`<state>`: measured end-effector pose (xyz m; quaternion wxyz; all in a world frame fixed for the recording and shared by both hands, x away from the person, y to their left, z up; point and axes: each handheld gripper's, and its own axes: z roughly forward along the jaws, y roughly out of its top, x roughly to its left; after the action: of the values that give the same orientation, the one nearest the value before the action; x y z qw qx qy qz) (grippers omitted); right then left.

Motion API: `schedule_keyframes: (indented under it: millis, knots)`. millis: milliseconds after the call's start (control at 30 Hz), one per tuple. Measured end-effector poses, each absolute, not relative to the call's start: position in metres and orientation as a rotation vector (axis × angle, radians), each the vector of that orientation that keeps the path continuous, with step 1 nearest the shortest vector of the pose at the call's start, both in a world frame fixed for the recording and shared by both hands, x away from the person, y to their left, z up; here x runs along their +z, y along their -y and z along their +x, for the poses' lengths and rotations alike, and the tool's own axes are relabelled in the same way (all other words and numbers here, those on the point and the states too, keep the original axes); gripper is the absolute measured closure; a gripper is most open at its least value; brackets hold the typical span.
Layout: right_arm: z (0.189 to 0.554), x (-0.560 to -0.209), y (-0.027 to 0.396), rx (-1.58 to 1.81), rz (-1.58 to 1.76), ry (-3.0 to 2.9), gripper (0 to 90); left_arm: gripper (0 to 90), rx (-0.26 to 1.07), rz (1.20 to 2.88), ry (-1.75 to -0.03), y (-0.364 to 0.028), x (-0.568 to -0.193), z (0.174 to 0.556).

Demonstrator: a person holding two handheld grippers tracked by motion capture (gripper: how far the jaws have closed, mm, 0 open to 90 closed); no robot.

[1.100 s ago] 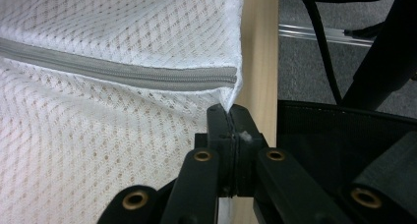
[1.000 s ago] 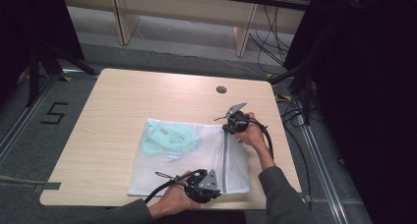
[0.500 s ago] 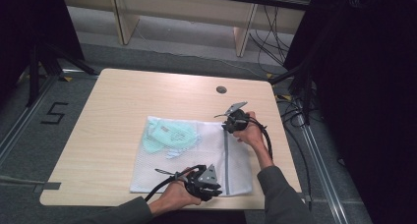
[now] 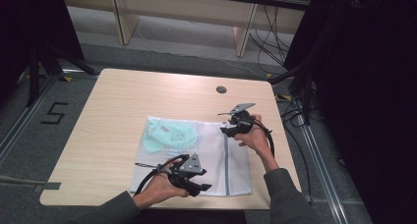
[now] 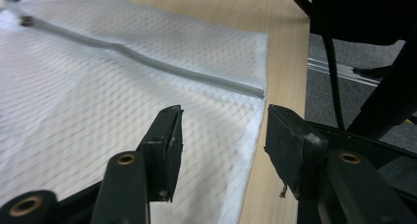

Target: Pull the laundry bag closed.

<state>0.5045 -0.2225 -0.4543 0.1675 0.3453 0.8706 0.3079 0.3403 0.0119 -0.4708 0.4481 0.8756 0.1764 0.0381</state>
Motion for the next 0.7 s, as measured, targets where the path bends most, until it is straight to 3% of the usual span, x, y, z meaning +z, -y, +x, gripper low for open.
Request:
schedule_keyframes:
  millis: [433, 700]
  knots:
    - [0.464, -0.448, 0.229, 0.963, 1.016, -2.441, 40.0, 40.0, 0.206, 2.109, -0.576, -0.079, -0.458, 0.346]
    - [0.414, -0.449, 0.239, 0.982, 1.017, -2.471, 35.8, 35.8, 0.245, 2.094, -0.657, -0.108, -0.459, 0.337]
